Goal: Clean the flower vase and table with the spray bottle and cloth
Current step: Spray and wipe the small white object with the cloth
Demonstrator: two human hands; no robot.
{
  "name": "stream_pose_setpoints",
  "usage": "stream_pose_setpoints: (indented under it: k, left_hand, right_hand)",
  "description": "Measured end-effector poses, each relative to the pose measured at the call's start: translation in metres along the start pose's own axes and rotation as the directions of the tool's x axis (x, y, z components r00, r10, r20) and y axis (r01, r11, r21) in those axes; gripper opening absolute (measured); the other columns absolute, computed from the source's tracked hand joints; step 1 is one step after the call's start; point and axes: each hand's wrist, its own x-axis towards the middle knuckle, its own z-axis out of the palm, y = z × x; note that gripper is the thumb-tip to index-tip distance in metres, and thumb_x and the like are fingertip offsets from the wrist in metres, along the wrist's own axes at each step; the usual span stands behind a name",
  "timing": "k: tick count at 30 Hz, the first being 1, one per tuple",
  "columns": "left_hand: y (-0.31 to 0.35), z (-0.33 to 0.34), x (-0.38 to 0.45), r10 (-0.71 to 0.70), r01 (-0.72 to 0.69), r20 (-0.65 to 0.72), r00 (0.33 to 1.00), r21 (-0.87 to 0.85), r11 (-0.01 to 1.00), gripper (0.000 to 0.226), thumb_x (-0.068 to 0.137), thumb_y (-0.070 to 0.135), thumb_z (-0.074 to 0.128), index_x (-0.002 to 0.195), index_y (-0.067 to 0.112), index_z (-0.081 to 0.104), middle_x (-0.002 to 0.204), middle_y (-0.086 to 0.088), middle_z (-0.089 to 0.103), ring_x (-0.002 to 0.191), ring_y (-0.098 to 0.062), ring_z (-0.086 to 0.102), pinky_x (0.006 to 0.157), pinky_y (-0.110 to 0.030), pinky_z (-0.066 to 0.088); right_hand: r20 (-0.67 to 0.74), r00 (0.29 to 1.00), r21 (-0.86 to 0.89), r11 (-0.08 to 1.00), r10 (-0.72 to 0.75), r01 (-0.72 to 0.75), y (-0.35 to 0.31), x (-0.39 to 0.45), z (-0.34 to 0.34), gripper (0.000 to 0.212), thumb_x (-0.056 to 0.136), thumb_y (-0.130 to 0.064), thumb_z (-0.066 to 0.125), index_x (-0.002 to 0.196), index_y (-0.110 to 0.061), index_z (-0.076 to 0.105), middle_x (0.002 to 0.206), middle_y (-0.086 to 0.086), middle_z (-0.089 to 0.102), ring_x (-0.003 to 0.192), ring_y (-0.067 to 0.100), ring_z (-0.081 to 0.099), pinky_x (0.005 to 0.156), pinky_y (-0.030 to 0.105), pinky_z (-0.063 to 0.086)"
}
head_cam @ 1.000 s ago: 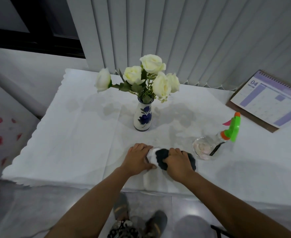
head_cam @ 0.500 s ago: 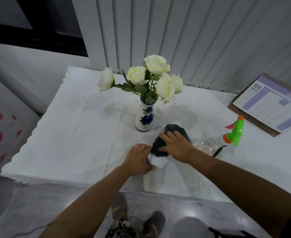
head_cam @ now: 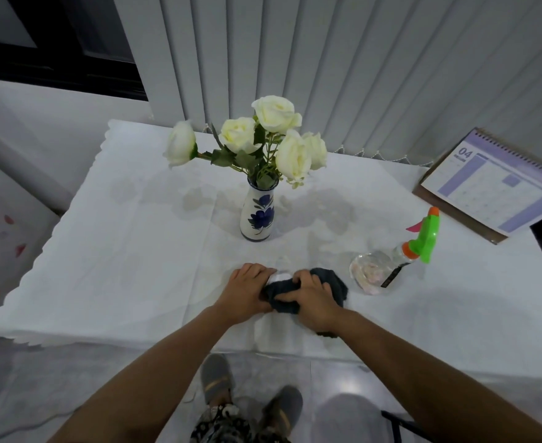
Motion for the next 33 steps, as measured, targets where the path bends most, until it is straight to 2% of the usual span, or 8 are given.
stream_pose_setpoints:
  k: [3,6,12,17,21,24,28,33]
  left_hand:
    - [0.000,-0.001,0.001,-0.002,0.002,0.009,1.000,-0.003,1.000,0.076,0.074,0.049,0.070,0.140,0.024,0.042,0.130,0.001,0.049,0.123,-0.019,0.040,0.101,-0.031,0.028]
    - [-0.001,-0.002,0.000,0.017,-0.017,0.007,1.000,0.008,1.000,0.078,0.074,0.053,0.070,0.140,0.024,0.042,0.130,0.001,0.049,0.123,-0.019,0.040,0.100,-0.029,0.027]
    - [-0.001,-0.001,0.000,0.004,-0.004,0.016,1.000,-0.014,1.000,0.083,0.073,0.065,0.067,0.141,0.026,0.041,0.131,0.002,0.048,0.123,-0.018,0.039,0.100,-0.029,0.025]
    - [-0.002,0.001,0.002,0.001,-0.001,0.024,1.000,-0.009,1.000,0.086,0.071,0.067,0.066,0.141,0.025,0.040,0.131,0.002,0.047,0.123,-0.018,0.038,0.101,-0.029,0.025]
    - [-0.002,0.002,0.001,0.004,-0.004,0.017,1.000,-0.018,1.000,0.085,0.070,0.067,0.068,0.140,0.027,0.041,0.130,0.003,0.048,0.122,-0.017,0.038,0.097,-0.026,0.023]
    - [-0.004,0.002,0.002,0.005,-0.005,0.015,1.000,-0.015,1.000,0.086,0.068,0.068,0.068,0.139,0.028,0.042,0.128,0.004,0.049,0.120,-0.016,0.040,0.095,-0.026,0.025]
    - [-0.006,0.000,0.007,0.005,-0.004,0.024,1.000,-0.029,1.000,0.085,0.064,0.065,0.072,0.135,0.028,0.044,0.127,0.005,0.050,0.119,-0.017,0.041,0.095,-0.028,0.028]
    - [-0.005,0.000,0.008,-0.004,0.005,0.029,1.000,-0.031,1.000,0.088,0.061,0.067,0.073,0.134,0.025,0.046,0.123,0.003,0.051,0.117,-0.018,0.042,0.096,-0.031,0.030]
  right_hand:
    - [-0.015,0.998,-0.014,0.998,-0.066,0.066,-0.004,0.001,-0.011,0.024,0.090,-0.041,0.057,0.096,-0.063,0.053,0.117,-0.007,0.031,0.111,0.026,0.032,0.092,0.032,0.025]
    - [-0.010,0.988,-0.229,0.962,-0.157,0.151,0.006,-0.005,-0.014,0.037,0.088,-0.024,0.056,0.113,-0.051,0.059,0.125,-0.001,0.036,0.112,0.027,0.034,0.089,0.038,0.031]
    - [0.052,0.945,-0.718,0.646,-0.323,0.260,0.018,0.005,-0.064,0.039,0.087,-0.024,0.056,0.122,-0.041,0.059,0.143,0.009,0.039,0.121,0.033,0.042,0.093,0.044,0.036]
    - [-0.052,0.985,-0.653,0.751,-0.166,0.092,0.019,-0.005,-0.033,0.052,0.094,-0.020,0.043,0.143,-0.033,0.035,0.145,0.014,0.036,0.122,0.034,0.042,0.098,0.043,0.034]
    - [-0.112,0.984,-0.550,0.834,-0.138,0.054,0.011,-0.021,-0.022,0.046,0.075,-0.012,0.066,0.118,-0.029,0.065,0.113,0.010,0.060,0.099,0.032,0.056,0.077,0.040,0.043]
    - [-0.060,0.986,-0.459,0.882,-0.153,0.108,0.014,-0.024,-0.019,0.052,0.082,-0.010,0.057,0.125,-0.037,0.058,0.121,0.008,0.052,0.107,0.031,0.049,0.080,0.037,0.034]
    - [0.068,0.966,-0.506,0.826,-0.250,0.249,0.019,-0.019,-0.018,0.070,0.086,-0.006,0.048,0.142,-0.046,0.032,0.140,0.012,0.036,0.120,0.035,0.040,0.094,0.044,0.035]
    - [0.060,0.947,-0.647,0.710,-0.315,0.277,0.001,0.001,-0.027,0.050,0.089,-0.019,0.047,0.134,-0.040,0.046,0.134,0.010,0.048,0.108,0.031,0.052,0.086,0.041,0.042]
